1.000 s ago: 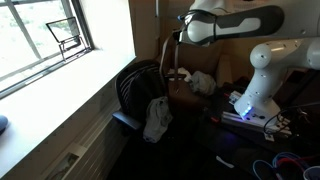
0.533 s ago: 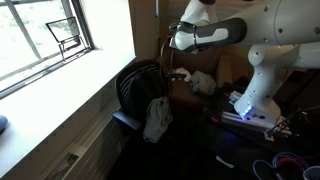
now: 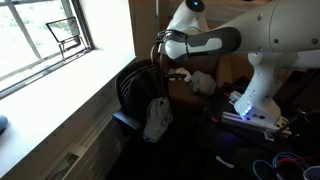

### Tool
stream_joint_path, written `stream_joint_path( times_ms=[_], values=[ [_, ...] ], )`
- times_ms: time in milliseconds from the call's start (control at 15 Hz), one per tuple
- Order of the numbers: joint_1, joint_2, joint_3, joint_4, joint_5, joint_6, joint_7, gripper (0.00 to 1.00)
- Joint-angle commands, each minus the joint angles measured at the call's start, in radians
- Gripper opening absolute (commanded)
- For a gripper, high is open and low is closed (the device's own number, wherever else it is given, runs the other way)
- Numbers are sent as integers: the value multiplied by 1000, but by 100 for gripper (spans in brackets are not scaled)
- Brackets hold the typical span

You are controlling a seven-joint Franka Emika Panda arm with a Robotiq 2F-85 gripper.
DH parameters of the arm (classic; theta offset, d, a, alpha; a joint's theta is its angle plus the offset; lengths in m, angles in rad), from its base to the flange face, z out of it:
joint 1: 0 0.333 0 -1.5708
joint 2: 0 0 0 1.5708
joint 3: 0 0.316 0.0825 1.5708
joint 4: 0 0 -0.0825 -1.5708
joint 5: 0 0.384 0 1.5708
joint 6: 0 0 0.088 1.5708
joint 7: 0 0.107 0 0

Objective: Move the belt to the seat of the black chair

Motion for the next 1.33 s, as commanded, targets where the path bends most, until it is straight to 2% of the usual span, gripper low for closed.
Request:
stream_joint_path(
  times_ms=[0, 133, 333, 400, 467, 800, 1067, 1200, 1267],
  values=[
    [-3, -20, 13, 19, -29, 16, 1, 5],
    [-18, -22, 32, 38, -49, 17, 3, 13],
    [-30, -23, 35, 40, -52, 18, 0, 13],
    [-32, -23, 35, 40, -52, 18, -1, 38],
    [-23, -38, 27, 34, -56, 11, -21, 40],
    [-14, -103, 5, 28, -155, -108, -95, 74],
    [-22, -154, -44, 11, -240, -259, -143, 99],
    [-38, -154, -69, 9, -295, -363, -144, 100],
    [-26, -120, -40, 15, -260, -290, -107, 100]
  ],
)
